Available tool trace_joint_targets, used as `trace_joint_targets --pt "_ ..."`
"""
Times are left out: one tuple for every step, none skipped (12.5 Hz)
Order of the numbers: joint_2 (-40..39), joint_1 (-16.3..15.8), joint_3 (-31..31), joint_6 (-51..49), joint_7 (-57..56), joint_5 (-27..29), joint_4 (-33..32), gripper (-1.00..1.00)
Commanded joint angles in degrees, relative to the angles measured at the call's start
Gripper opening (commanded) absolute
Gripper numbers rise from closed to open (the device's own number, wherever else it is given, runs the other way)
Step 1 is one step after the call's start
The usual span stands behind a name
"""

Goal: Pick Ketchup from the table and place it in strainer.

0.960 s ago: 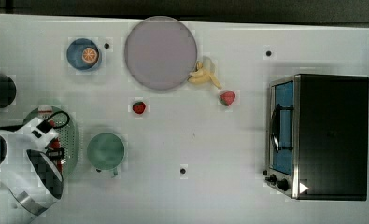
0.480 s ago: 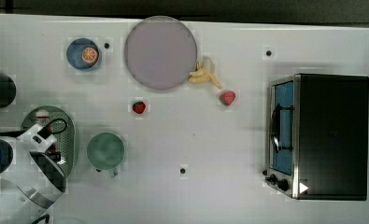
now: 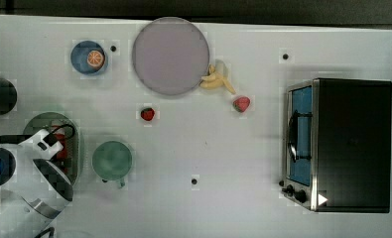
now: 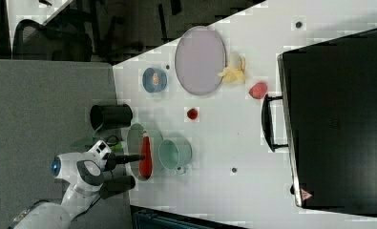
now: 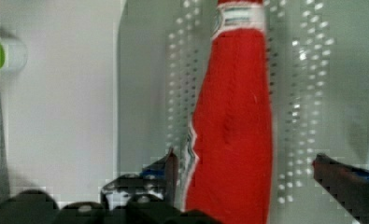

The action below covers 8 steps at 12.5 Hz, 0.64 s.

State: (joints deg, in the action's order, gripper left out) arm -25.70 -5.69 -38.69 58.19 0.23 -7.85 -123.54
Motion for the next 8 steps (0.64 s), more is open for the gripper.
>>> trace_joint_targets --pt "7.92 2.72 -0.15 -2.2 6.32 0.47 1.69 1.0" --pt "10.88 4.13 -0.15 -5.68 6.32 0.77 2.23 1.0" --pt "13.84 5.74 -0.12 -10.38 6.31 1.18 2.99 1.0" --pt "16.59 7.45 0.0 -15.59 6.13 2.19 3.93 1.0" --pt "19.17 9.12 0.33 -21.01 5.78 3.72 4.96 1.0" --pt "21.48 10.74 1.07 -25.88 5.74 5.44 6.01 1.0" --pt "23.66 12.27 2.36 -30.03 5.74 6.94 7.07 1.0" --pt "25.73 13.63 4.13 -33.11 5.58 8.38 8.03 1.0"
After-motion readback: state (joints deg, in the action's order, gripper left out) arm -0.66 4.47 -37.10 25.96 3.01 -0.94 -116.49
